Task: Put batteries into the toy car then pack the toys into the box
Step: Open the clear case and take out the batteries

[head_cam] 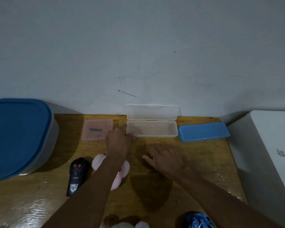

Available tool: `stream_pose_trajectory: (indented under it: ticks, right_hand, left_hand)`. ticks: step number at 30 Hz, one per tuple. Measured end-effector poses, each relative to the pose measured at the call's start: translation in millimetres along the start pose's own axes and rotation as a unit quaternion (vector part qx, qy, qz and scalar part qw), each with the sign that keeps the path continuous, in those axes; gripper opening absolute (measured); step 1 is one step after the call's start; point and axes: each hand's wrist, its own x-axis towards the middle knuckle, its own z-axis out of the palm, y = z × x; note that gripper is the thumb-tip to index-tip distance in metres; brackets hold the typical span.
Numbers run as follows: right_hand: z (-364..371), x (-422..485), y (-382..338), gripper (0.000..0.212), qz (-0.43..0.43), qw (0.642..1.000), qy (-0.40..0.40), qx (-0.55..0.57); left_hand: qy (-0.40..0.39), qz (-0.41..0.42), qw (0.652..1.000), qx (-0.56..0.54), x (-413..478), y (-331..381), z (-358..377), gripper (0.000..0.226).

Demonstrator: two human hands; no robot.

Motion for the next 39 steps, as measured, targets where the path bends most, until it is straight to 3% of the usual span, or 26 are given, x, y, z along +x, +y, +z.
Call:
stream_pose_trajectory:
  ticks: [2,5,11,25,28,30,33,37,39]
  right_hand:
    - [9,-1,4,0.040,-0.008,1.000,-0.024,0.004]
    - [18,-3,6,0.033,-0.021,0.999,0.028,-0.041]
    - [25,-4,6,0.028,-0.013,0.998,0.064,-0.026]
    - [14,-6,6,0.036,-0.006,0.998,0.040,0.037]
    - [0,-2,10,0.029,0.023,0.992,0.101,0.069]
    - [-12,8,19,0.026,0.117,0.968,0.171,0.139]
    - [-34,31,39,0.011,0.303,0.877,0.266,0.260]
    - [-46,50,67,0.016,0.399,0.801,0.248,0.371]
    - [-47,54,71,0.017,0.405,0.789,0.224,0.405]
  left_hand:
    - [-0.001,0.002,1.000,0.005,0,0,0,0.038]
    - [0.003,0.009,1.000,0.006,0,0,-1,0.036]
    - [0.007,0.017,1.000,0.013,-1,-1,-1,0.035]
    - [-0.007,0.016,1.000,0.008,2,-6,1,0.033]
    - [-0.009,0.018,1.000,0.014,3,-7,2,0.033]
    - [-0.010,0.015,1.000,0.016,3,-8,2,0.032]
    - [-0.017,0.014,0.999,0.025,3,-10,3,0.028]
    - [-0.019,0.005,1.000,0.021,3,-10,4,0.030]
    - [-0.021,0.009,0.999,0.031,4,-10,4,0.027]
